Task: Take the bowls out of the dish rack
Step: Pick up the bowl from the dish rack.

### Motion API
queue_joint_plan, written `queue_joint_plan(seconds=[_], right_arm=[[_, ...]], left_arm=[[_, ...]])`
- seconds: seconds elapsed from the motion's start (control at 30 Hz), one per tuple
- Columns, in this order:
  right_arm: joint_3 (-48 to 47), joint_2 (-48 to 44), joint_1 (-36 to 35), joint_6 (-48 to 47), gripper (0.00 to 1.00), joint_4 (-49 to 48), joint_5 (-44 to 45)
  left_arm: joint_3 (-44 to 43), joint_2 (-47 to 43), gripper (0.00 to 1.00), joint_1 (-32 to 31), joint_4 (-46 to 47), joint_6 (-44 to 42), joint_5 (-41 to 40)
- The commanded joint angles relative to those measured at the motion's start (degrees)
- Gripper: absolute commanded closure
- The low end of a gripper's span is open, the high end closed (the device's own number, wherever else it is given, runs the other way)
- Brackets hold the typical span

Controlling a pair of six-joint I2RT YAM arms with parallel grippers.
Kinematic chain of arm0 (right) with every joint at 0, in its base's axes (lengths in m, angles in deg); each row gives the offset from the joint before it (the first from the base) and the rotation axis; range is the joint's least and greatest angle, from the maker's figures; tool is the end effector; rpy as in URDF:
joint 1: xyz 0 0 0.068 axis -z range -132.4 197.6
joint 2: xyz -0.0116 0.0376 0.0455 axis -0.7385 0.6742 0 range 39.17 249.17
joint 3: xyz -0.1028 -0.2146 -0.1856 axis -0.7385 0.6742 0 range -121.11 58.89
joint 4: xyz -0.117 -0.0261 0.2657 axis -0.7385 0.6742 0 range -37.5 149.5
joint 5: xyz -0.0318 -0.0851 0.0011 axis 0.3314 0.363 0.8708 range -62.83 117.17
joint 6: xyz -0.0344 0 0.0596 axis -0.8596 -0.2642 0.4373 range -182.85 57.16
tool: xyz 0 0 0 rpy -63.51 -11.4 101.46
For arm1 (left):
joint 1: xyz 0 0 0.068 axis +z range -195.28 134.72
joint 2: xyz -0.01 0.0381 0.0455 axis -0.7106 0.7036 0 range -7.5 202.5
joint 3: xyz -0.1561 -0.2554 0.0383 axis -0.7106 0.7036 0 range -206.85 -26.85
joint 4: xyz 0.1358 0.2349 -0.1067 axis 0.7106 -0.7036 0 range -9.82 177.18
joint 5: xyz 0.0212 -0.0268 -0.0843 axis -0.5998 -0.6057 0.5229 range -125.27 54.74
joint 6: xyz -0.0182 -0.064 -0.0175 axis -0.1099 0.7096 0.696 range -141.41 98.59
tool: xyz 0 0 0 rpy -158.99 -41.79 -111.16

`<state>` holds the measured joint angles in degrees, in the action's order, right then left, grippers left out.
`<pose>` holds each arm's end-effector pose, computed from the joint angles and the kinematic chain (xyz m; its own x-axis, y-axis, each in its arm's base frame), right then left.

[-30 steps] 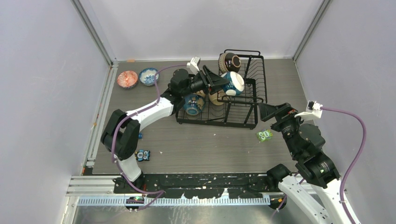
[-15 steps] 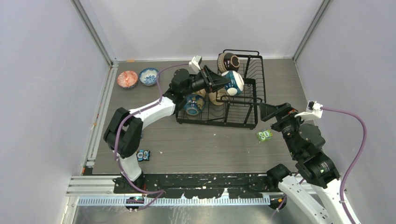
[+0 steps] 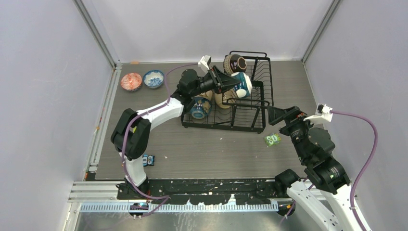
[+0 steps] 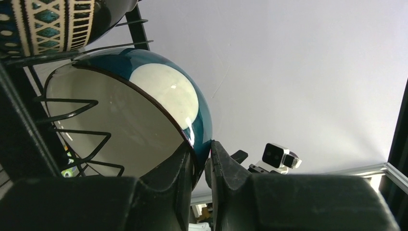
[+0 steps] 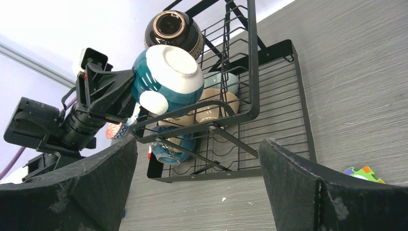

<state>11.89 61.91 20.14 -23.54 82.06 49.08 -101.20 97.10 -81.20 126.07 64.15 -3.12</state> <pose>0.0998 0.0286 0.3838 -0.1257 0.5971 -0.7923 -0.0242 0.7965 0.6041 0.3740 -0.3074 0.3284 -0.9105 -0.3829 -0.1564 0.1929 -0.0586 -0.9795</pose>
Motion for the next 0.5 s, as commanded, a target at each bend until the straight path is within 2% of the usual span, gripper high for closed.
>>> queue_joint_plan(seconds=[0.0, 0.17, 0.47], right_arm=[[-0.26, -0.75, 0.21, -1.2, 0.01, -1.18, 1.49], [-0.58, -1.24, 0.16, -1.67, 0.01, -0.54, 1.83], [-0.89, -2.09, 0.22, -2.36, 0.0, -0.07, 2.24]], left_arm=[[-3.59, 1.2, 0.87, -0.52, 4.5, 1.57, 1.02], [-5.55, 2.79, 0.99, -1.51, 4.92, 1.91, 1.15], [-6.73, 4.06, 1.0, -2.15, 7.06, 2.9, 0.37]])
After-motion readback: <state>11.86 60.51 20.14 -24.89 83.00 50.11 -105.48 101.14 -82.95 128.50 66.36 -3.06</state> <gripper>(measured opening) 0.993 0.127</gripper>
